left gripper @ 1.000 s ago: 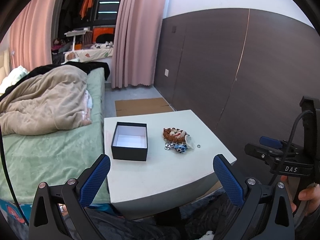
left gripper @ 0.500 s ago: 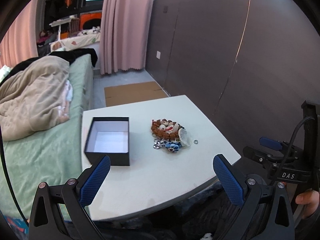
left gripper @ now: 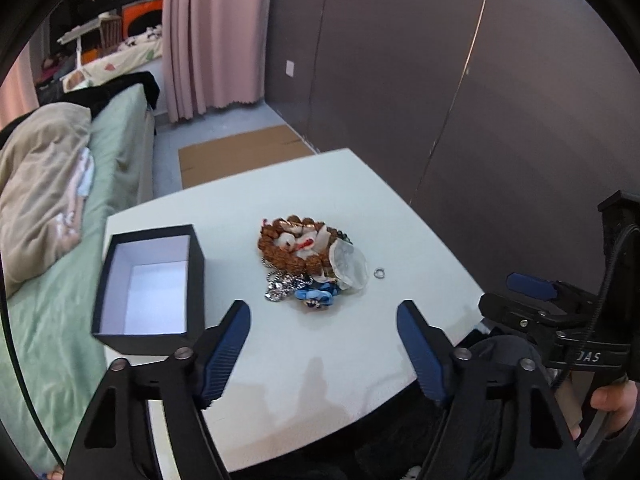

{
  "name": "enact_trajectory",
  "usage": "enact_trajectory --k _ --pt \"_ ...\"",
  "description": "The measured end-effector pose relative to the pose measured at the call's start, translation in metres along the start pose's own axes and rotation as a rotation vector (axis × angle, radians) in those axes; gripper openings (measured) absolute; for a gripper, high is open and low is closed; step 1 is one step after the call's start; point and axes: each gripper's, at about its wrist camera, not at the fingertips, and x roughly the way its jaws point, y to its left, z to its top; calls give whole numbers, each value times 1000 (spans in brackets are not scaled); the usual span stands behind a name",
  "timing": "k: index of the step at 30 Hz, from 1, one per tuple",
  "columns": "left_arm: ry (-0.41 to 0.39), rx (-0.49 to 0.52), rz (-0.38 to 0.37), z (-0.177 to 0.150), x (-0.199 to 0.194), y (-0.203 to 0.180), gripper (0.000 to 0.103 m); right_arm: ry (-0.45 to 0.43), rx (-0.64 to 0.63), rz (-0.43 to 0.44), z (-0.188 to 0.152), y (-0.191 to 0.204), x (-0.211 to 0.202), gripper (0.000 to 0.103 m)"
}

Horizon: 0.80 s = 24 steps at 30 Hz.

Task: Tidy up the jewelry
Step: 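Move both tools toward the jewelry pile on the white table, then grasp the blue braided bracelet with the left tool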

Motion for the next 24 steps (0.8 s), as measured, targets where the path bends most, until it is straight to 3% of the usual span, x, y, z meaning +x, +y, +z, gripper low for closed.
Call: enact_trajectory --k 12,15,22,24 --pt "111 -22 5 3 63 5 68 43 62 41 2 -34 34 90" --pt "128 -34 -2 3 75 7 61 54 58 49 2 -35 40 87" --pt "159 -67 -29 4 99 13 58 74 79 56 3 -40 54 85" --pt "156 -75 -34 5 104 14 53 78 81 54 4 -41 56 85"
